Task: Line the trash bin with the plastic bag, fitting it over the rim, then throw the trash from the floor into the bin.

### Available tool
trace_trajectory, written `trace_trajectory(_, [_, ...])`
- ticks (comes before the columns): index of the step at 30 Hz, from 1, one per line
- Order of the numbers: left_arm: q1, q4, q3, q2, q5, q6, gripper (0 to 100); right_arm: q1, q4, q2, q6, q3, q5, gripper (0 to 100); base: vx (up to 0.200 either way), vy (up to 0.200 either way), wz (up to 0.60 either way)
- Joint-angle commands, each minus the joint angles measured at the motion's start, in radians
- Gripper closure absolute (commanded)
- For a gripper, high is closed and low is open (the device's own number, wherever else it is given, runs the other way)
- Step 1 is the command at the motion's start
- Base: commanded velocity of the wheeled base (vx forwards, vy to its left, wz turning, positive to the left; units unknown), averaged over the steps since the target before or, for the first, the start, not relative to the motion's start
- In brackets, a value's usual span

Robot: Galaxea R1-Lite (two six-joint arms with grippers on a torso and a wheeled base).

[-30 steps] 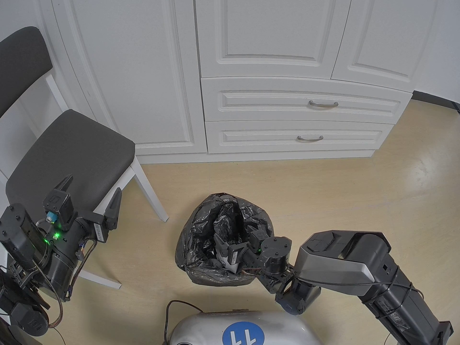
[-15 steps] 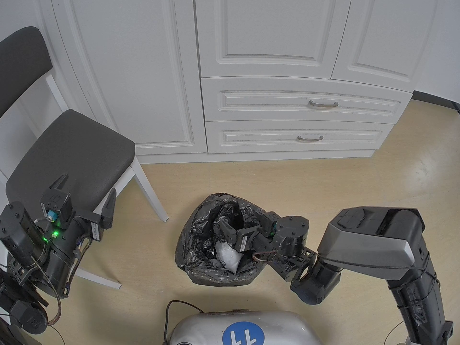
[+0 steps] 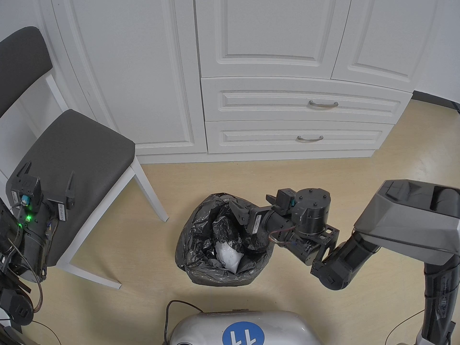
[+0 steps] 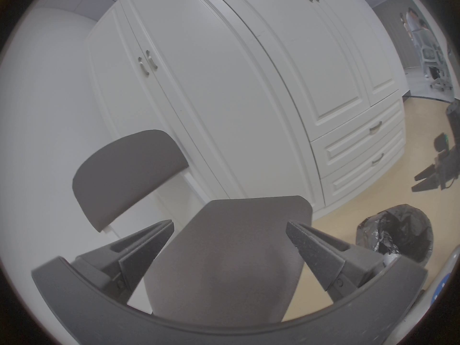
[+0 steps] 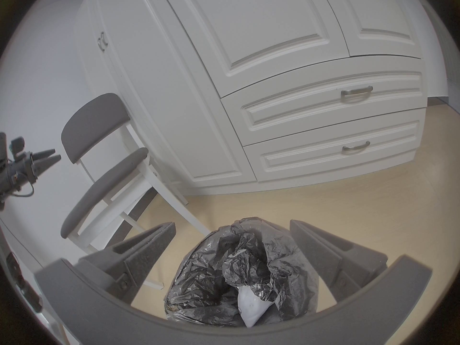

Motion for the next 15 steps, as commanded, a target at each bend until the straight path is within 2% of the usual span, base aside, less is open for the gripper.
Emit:
trace_trajectory(1, [0.037, 0.001, -0.003, -0.045, -0.001, 0.006, 0, -0.009, 0.048, -0.129, 0.009, 0.03, 0.001, 0, 0.0, 0.0, 0.0])
trace_trajectory(9, [0.062, 0.001, -0.003, -0.077, -0.003, 0.018, 0, -0.015, 0.171, -0.27, 0.012, 0.082, -0.01, 0, 0.0, 0.0, 0.0])
trace_trajectory(12, [0.108, 0.001, -0.003, -0.099, -0.006, 0.035, 0, -0.015, 0.222, -0.339, 0.016, 0.127, -0.012, 0, 0.0, 0.0, 0.0])
trace_trajectory(13, [0.134, 0.001, -0.003, -0.123, -0.007, 0.037, 0, -0.013, 0.229, -0.38, 0.021, 0.154, -0.03, 0, 0.0, 0.0, 0.0])
trace_trajectory(15, [0.135, 0.001, -0.003, -0.145, -0.009, 0.037, 0, -0.013, 0.231, -0.412, 0.021, 0.183, -0.05, 0, 0.0, 0.0, 0.0])
